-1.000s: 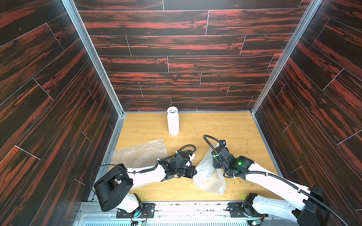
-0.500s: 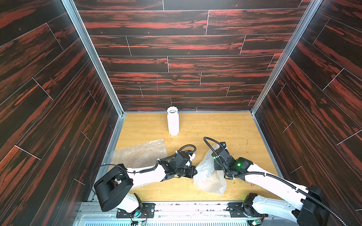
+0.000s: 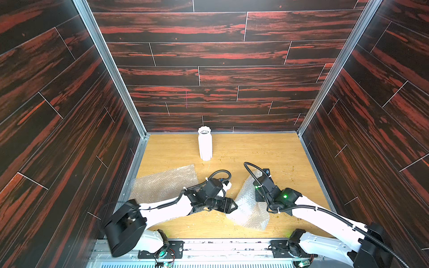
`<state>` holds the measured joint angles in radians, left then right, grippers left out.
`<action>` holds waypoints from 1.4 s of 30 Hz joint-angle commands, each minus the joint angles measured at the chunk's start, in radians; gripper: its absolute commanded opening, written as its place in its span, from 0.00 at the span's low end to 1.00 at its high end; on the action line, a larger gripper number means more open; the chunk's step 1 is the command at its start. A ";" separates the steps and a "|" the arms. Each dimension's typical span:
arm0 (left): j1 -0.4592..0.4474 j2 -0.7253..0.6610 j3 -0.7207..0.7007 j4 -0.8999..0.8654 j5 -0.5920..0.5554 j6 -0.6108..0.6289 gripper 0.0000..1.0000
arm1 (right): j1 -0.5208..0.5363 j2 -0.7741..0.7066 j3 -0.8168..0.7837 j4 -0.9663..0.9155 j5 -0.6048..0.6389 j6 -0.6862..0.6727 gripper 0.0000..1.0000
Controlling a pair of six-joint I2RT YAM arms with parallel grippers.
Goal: Unwrap the vase from the bubble wrap
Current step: Unwrap the bubble wrap at the center of the board.
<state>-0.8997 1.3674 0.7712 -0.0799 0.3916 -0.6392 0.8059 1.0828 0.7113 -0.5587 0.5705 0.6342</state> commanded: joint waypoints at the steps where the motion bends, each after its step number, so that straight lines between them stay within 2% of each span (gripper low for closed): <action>1: 0.011 0.000 0.119 -0.114 -0.043 0.097 0.70 | -0.005 -0.035 -0.006 0.026 0.009 -0.016 0.00; 4: 0.035 0.112 0.198 -0.130 -0.027 0.124 0.70 | -0.006 -0.042 -0.002 0.037 0.007 -0.016 0.00; 10: 0.040 0.345 0.339 -0.023 -0.022 0.125 0.69 | -0.011 -0.052 -0.017 0.072 -0.016 -0.015 0.00; 13: 0.041 0.421 0.406 -0.029 -0.019 0.128 0.65 | -0.014 -0.051 -0.016 0.079 -0.019 -0.020 0.00; 17: 0.039 0.442 0.404 -0.002 -0.007 0.107 0.56 | -0.015 -0.057 -0.018 0.088 -0.023 -0.025 0.00; 20: 0.040 0.449 0.393 0.009 0.004 0.102 0.42 | -0.015 -0.058 -0.025 0.094 -0.023 -0.025 0.00; 25: 0.035 0.460 0.388 0.028 0.010 0.081 0.01 | -0.017 -0.061 -0.029 0.085 -0.013 -0.021 0.00; 29: 0.035 0.444 0.357 0.046 -0.015 0.068 0.00 | -0.019 -0.082 -0.027 0.066 0.017 -0.021 0.00; 35: 0.041 0.391 0.308 -0.015 -0.118 0.098 0.00 | -0.043 -0.131 -0.044 -0.001 0.110 0.031 0.00; 39: 0.045 0.323 0.284 -0.063 -0.198 0.116 0.00 | -0.114 -0.190 -0.075 -0.038 0.120 0.090 0.00; 42: 0.058 0.293 0.251 -0.046 -0.206 0.102 0.00 | -0.175 -0.242 -0.102 -0.027 0.107 0.108 0.00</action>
<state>-0.8570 1.7184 1.0588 -0.0719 0.2447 -0.5381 0.6735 0.8902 0.6281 -0.5571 0.6361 0.6895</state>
